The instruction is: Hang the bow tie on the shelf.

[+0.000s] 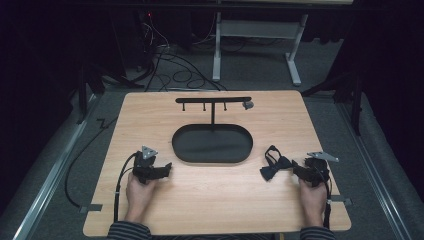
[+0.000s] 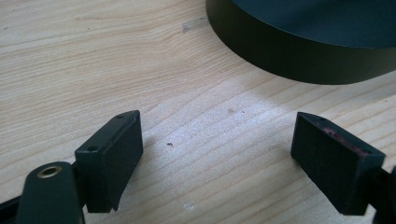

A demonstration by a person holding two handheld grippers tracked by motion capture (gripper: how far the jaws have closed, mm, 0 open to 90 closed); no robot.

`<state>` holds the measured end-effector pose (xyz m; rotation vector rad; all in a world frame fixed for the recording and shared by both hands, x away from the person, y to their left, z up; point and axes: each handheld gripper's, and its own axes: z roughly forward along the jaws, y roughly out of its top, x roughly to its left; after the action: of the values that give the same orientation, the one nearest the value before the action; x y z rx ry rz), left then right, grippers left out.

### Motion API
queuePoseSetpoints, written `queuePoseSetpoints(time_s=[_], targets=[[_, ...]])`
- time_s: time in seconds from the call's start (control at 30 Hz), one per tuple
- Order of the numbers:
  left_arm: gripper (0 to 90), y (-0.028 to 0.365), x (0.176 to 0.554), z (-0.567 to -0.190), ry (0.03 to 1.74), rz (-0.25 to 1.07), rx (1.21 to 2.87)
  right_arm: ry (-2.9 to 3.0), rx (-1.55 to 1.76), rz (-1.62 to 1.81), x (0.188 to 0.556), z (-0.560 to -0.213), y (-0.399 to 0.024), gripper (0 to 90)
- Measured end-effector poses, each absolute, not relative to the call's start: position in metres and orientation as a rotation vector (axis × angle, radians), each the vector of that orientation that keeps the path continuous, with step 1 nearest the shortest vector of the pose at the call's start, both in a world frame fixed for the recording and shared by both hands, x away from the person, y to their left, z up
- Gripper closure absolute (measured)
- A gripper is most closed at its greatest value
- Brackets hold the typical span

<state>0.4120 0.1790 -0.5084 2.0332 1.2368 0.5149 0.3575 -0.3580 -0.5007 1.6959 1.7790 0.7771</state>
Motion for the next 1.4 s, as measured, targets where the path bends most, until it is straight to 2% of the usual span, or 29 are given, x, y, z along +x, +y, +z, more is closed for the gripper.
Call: queuePoseSetpoints(time_s=[1.0, 1.4], targets=[[17.4, 0.1789, 0.4125, -0.5084, 1.235, 0.517, 2.034, 1.78, 1.695, 0.776, 0.3573, -0.5007, -0.3577, 46.8], [17.4, 0.1788, 0.4125, -0.5084, 1.235, 0.517, 2.033, 1.746, 1.711, 0.835, 0.3504, -0.4989, -0.3603, 51.9]])
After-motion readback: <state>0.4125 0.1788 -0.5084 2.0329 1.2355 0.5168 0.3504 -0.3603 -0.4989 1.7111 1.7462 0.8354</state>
